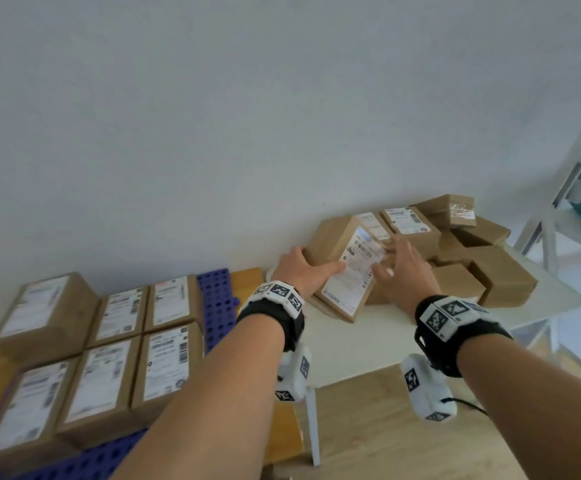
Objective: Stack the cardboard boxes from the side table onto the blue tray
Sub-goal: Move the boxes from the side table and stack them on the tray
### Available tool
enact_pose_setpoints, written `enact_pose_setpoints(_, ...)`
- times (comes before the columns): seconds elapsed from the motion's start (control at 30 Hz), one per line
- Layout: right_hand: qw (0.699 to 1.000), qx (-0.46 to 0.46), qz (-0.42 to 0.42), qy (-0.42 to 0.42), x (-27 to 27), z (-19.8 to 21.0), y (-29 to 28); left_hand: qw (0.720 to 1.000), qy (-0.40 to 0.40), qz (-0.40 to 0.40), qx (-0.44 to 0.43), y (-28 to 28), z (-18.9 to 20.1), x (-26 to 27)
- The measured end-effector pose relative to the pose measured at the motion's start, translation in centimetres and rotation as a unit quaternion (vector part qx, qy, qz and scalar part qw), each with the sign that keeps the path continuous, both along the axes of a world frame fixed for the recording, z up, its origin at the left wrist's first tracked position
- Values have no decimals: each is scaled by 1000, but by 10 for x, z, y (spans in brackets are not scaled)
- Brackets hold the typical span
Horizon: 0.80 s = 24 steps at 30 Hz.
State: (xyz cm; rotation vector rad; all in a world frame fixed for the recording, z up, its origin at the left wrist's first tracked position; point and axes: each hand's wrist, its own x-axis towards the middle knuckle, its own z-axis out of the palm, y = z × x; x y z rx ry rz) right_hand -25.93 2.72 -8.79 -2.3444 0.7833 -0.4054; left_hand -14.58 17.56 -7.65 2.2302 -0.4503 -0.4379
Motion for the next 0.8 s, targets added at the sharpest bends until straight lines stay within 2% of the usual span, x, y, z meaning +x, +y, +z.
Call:
enact_pose_setpoints(0.23, 997, 48, 50, 37, 53, 8, 72, 996, 36, 59, -64, 82, 4, 36)
enact_pose_setpoints(0.43, 984, 97, 138, 52, 119, 5, 150, 992, 49, 95, -69, 166, 9, 83)
enact_pose_setpoints(0.6, 975, 164, 141, 45, 169, 11, 212, 987, 72, 113, -90, 228, 3, 134)
enact_pose_setpoints(0.7, 962, 236, 132, 29, 202, 11, 242, 984, 83, 116, -105, 259, -18, 177)
enact_pose_setpoints(0.8, 934, 337, 117, 8, 234, 7, 272, 983, 88, 113, -111, 291, -14, 202)
